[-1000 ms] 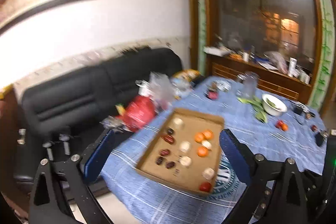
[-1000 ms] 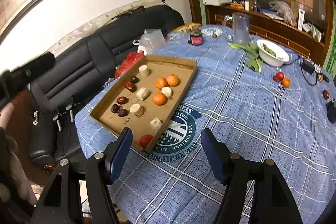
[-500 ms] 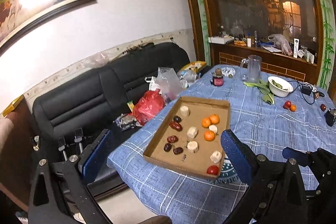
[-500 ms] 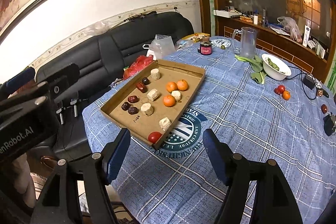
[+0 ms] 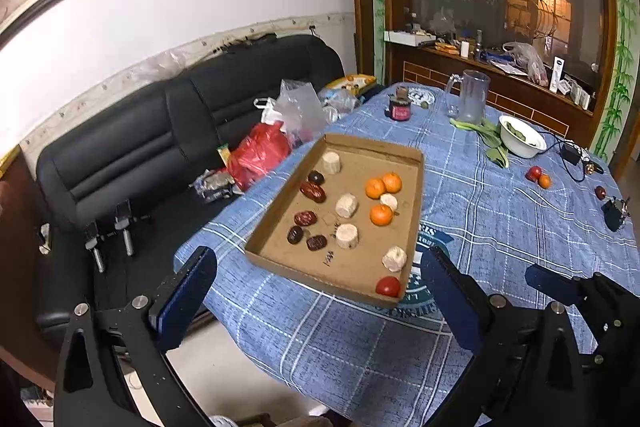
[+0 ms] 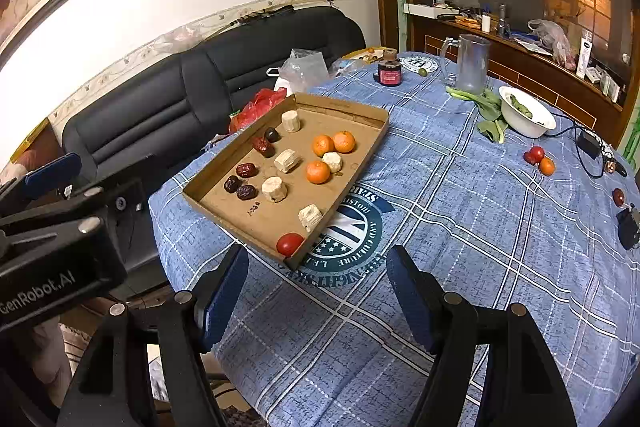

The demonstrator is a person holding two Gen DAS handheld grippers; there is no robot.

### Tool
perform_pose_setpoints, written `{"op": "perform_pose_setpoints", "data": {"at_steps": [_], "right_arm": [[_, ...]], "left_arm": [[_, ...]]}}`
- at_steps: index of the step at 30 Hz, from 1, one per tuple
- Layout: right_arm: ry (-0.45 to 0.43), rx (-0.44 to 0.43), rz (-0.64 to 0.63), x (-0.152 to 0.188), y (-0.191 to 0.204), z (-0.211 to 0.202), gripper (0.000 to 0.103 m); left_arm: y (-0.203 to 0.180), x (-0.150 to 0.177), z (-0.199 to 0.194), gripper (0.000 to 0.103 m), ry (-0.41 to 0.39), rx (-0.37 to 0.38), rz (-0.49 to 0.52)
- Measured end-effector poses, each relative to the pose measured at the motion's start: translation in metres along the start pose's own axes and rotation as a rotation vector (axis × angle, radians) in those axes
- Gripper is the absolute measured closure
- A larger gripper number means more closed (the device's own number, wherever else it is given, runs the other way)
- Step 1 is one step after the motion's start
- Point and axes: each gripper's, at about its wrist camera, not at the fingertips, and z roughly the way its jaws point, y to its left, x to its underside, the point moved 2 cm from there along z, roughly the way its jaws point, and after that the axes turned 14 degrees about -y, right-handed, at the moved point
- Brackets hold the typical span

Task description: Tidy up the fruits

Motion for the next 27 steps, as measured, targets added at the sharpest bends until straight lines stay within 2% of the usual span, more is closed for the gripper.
{"op": "perform_pose_setpoints", "data": {"at_steps": [8,27], "right_arm": [[0.022,0.004,-0.006,0.004,0.002,0.006,0.026],[0.060,0.003,-0.007,0.009,0.002,0.018,0.024]], "left_arm": [[-0.002,0.009,0.009,0.001,0.050,0.022,-0.010],[0.001,0.016,0.022,0.001,0.105,0.020,-0.024]]}}
